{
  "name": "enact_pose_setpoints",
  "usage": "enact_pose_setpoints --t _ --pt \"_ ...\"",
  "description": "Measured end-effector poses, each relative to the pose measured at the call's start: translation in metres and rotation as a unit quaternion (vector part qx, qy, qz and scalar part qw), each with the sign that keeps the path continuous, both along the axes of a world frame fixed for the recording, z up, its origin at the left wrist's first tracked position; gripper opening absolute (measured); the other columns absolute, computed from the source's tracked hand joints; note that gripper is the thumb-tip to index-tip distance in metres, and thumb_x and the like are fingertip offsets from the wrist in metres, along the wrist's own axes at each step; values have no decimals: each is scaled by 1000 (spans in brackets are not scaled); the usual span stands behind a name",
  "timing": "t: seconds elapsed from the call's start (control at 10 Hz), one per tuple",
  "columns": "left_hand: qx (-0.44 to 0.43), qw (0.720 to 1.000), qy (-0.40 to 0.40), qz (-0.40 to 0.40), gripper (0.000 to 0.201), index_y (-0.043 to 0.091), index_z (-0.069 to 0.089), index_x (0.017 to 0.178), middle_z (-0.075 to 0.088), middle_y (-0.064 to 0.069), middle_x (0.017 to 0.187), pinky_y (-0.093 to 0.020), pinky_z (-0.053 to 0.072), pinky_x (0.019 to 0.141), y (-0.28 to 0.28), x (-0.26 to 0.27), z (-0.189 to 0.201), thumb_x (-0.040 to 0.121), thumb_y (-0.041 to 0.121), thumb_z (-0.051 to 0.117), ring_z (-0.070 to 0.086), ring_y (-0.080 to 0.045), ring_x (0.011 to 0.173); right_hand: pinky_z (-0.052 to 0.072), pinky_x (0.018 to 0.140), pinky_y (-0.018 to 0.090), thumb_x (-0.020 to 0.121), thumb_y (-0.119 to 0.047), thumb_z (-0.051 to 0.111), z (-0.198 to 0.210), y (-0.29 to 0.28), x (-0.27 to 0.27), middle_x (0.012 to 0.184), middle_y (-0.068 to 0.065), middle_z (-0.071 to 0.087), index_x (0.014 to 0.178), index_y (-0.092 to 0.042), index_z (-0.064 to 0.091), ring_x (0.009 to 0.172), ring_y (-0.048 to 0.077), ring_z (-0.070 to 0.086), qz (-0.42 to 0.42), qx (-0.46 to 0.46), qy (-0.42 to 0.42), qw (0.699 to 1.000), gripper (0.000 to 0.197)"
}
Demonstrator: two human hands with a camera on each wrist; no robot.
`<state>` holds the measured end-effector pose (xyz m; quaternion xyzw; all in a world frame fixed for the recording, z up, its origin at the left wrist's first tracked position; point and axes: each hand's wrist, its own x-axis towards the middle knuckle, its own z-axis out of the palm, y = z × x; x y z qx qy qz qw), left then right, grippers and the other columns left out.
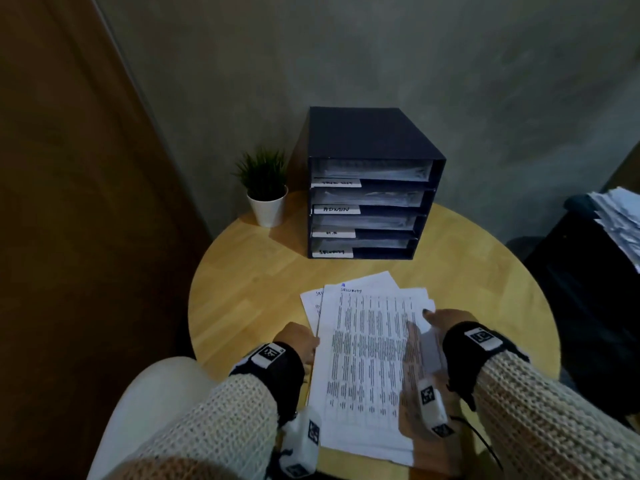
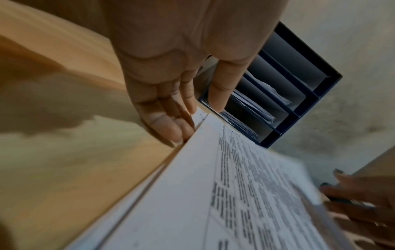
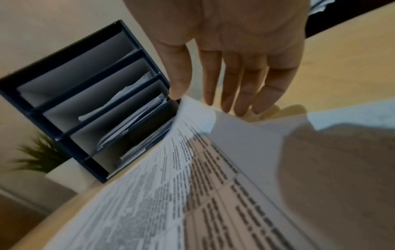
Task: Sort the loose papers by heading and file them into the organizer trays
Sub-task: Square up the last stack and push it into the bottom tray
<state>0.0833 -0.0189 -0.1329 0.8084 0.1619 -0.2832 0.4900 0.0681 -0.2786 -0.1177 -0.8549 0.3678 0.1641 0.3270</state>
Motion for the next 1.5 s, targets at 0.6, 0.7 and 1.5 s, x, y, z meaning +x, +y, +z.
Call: enact_pose_setpoints --t 0.6,0.7,1.5 --pt "42 996 -81 -2 47 12 39 132 58 -10 125 -24 41 80 -33 -5 0 89 13 58 57 -28 111 38 101 25 98 -51 35 -12 5 -12 145 9 45 141 -7 42 131 24 47 107 -56 73 990 62" --pt "19 986 -166 2 44 12 44 133 57 -10 128 -24 39 85 -25 -1 4 90 12 57 55 -27 115 40 105 32 96 -46 46 -8 4 -19 143 13 47 138 -3 46 127 29 49 71 14 22 997 60" --pt "-224 930 -247 157 67 15 45 133 53 -8 123 -36 41 93 32 36 64 75 -7 70 50 -22 115 35 75 30 91 -24 47 120 5 -24 79 -6 59 94 -39 61 103 32 54 174 -261 -218 924 21"
